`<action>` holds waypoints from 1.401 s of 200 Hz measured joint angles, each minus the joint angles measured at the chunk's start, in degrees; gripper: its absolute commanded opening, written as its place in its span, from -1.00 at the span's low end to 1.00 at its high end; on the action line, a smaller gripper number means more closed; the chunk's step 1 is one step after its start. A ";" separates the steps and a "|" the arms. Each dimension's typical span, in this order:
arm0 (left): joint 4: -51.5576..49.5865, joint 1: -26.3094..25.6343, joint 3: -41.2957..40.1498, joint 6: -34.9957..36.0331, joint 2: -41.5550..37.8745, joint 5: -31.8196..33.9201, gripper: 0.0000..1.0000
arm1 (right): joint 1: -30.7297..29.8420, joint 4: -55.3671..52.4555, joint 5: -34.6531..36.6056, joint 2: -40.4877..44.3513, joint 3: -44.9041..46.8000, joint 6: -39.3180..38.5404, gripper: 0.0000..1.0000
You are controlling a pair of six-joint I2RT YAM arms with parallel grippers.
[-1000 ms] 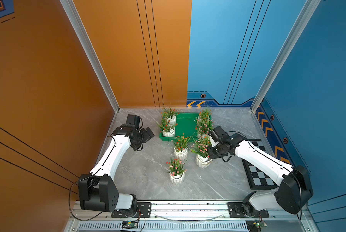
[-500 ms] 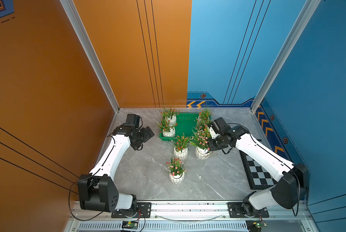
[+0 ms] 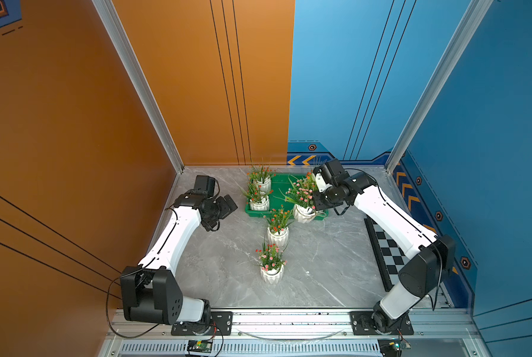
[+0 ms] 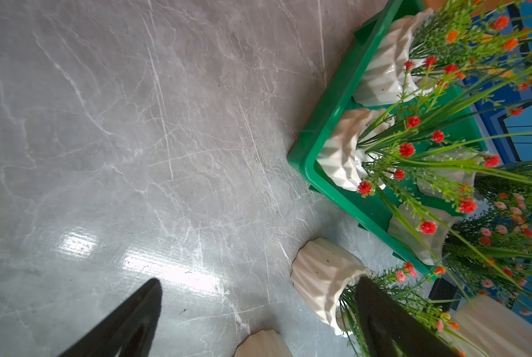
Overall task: Put the potted gypsophila into the storage box
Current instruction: Place the baby's breath potted plant at the storage box.
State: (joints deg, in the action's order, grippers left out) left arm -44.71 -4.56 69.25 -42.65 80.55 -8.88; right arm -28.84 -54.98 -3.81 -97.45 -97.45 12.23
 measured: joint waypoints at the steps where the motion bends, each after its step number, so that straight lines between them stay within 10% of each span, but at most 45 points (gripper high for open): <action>1: 0.00 0.00 0.00 0.00 0.02 0.00 0.97 | 0.00 0.00 0.00 -0.09 -0.17 -0.07 -0.91; 165: 0.11 1.99 5.95 1.68 8.66 -0.42 0.97 | 1.14 -2.99 -3.65 -26.51 -32.83 -1.92 -0.90; 280: 0.17 4.20 7.32 3.67 11.58 -1.40 0.97 | 2.27 -3.93 -2.64 -35.63 -34.53 -1.55 -0.90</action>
State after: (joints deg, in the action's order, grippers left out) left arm -44.53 -0.36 76.58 -38.98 92.14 -10.28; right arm -26.57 -58.92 -6.46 -133.08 -131.98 10.68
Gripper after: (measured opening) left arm 0.984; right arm 0.109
